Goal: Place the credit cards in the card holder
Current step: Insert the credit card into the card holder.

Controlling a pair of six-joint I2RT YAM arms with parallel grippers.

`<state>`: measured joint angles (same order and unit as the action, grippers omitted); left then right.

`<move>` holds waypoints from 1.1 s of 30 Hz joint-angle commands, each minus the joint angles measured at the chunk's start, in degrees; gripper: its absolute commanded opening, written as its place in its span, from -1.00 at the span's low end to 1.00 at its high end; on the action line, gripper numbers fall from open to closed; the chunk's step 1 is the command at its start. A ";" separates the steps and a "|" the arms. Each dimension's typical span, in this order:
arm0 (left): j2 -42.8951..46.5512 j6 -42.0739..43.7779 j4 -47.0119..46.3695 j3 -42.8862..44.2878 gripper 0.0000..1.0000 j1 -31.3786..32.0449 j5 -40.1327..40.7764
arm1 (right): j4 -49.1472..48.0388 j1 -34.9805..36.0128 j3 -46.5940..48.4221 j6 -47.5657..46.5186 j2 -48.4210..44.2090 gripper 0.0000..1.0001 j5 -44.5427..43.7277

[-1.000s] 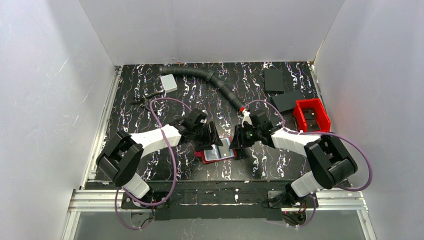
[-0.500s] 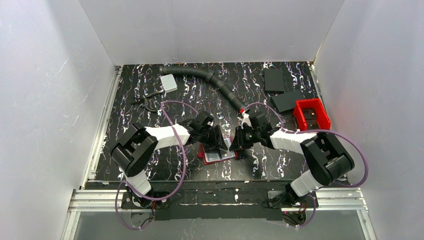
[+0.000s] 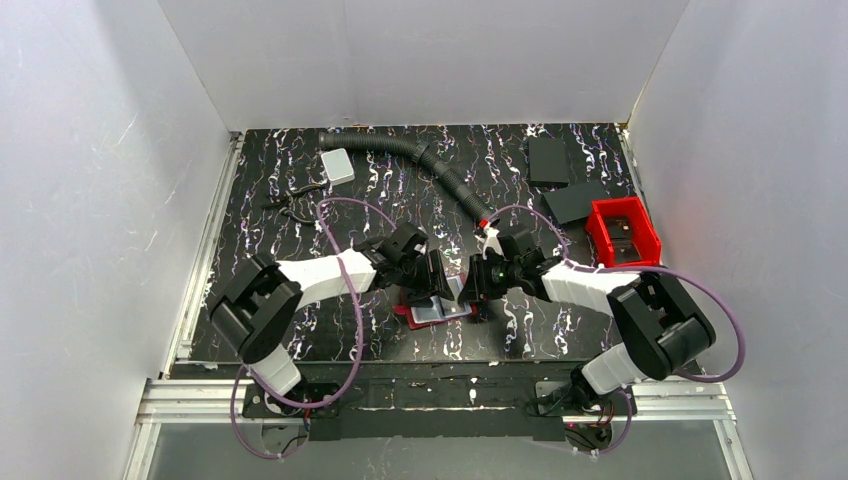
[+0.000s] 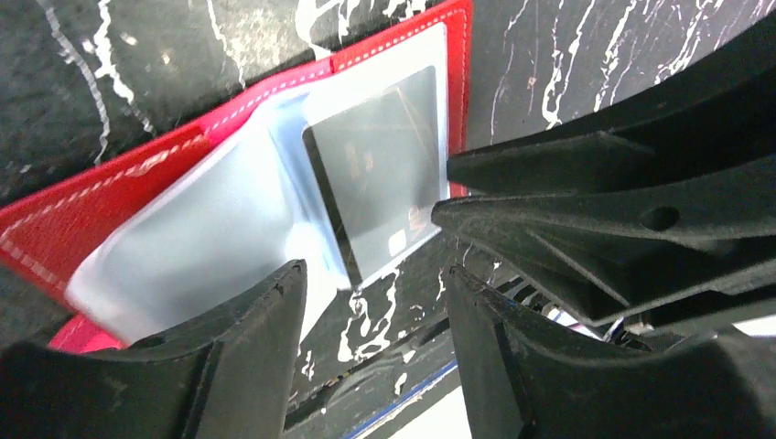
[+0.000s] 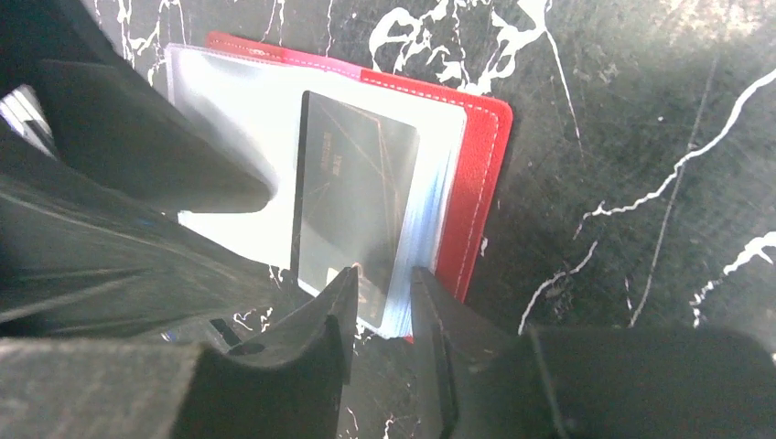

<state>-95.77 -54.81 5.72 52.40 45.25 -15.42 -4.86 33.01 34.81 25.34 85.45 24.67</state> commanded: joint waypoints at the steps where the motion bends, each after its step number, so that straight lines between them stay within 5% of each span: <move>1: 7.14 1.37 4.98 -1.86 0.13 -0.49 3.24 | 4.47 0.29 1.66 -2.35 -3.50 -0.23 -3.37; 10: 2.73 -0.31 0.20 -0.05 0.08 0.70 -2.03 | 4.78 0.29 0.78 -1.87 -3.29 -0.12 -3.12; 19: -2.96 -2.87 -5.36 1.79 0.06 2.74 -4.93 | -0.99 0.53 -0.97 1.65 -0.65 -0.32 1.29; 27: 2.82 -0.93 -0.59 -1.17 0.09 2.37 -0.44 | 1.09 0.57 -0.38 1.49 -3.48 -0.30 0.59; 33: 9.76 2.51 6.82 -3.74 0.15 -0.15 2.58 | 8.30 0.58 1.37 -1.27 -5.41 0.04 -5.22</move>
<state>-92.16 -55.68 5.52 49.89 46.61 -16.40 -1.28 33.26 34.02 26.30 82.78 23.00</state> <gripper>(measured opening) 0.567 0.466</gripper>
